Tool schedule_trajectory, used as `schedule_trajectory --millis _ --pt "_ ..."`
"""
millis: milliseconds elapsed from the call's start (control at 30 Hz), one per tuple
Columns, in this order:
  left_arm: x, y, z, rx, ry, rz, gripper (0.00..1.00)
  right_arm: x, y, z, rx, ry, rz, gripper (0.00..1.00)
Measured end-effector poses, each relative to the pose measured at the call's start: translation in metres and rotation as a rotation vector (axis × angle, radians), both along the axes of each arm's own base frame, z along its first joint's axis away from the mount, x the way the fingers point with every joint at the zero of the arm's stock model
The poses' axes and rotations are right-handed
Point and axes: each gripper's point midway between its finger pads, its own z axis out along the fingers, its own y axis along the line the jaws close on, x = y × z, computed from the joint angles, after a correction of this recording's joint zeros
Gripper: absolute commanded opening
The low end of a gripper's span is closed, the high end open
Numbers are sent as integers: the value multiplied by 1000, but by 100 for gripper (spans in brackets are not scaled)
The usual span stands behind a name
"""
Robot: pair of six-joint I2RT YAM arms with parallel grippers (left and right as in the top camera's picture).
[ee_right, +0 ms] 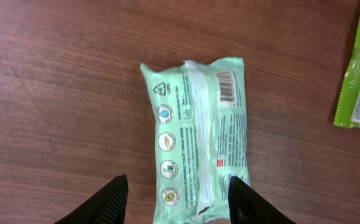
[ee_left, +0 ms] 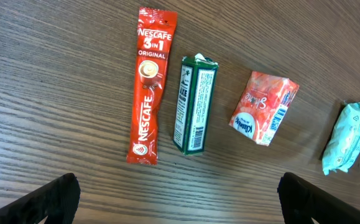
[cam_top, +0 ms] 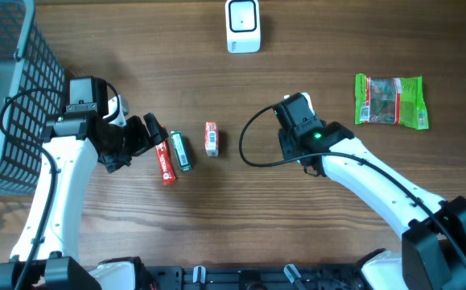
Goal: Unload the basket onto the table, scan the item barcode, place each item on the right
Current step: 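Lift the wipes pack with the right gripper to the white scanner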
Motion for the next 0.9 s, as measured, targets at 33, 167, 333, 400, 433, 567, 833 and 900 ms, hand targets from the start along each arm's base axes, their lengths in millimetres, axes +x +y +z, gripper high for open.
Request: schedule_trajectory --millis 33,167,333,400,433,567,833,900 --pt "0 0 0 0 0 0 100 2 0 1 -1 -9 -3 54" --pt "0 0 0 0 0 0 100 2 -3 -13 -31 20 -14 59" --pt "0 0 0 0 0 0 100 -2 -7 -58 -96 114 -16 60" --pt "0 0 0 0 0 0 100 -1 -10 -64 -122 119 -21 60" --pt "0 0 0 0 0 0 100 -1 -11 -64 -125 119 -22 60" --pt "0 0 0 0 0 0 100 -2 -11 -64 -127 121 -22 50" --pt "0 0 0 0 0 0 100 -1 -16 -62 -150 117 -28 22" --pt "0 0 0 0 0 0 100 -2 -16 -59 -154 130 -28 19"
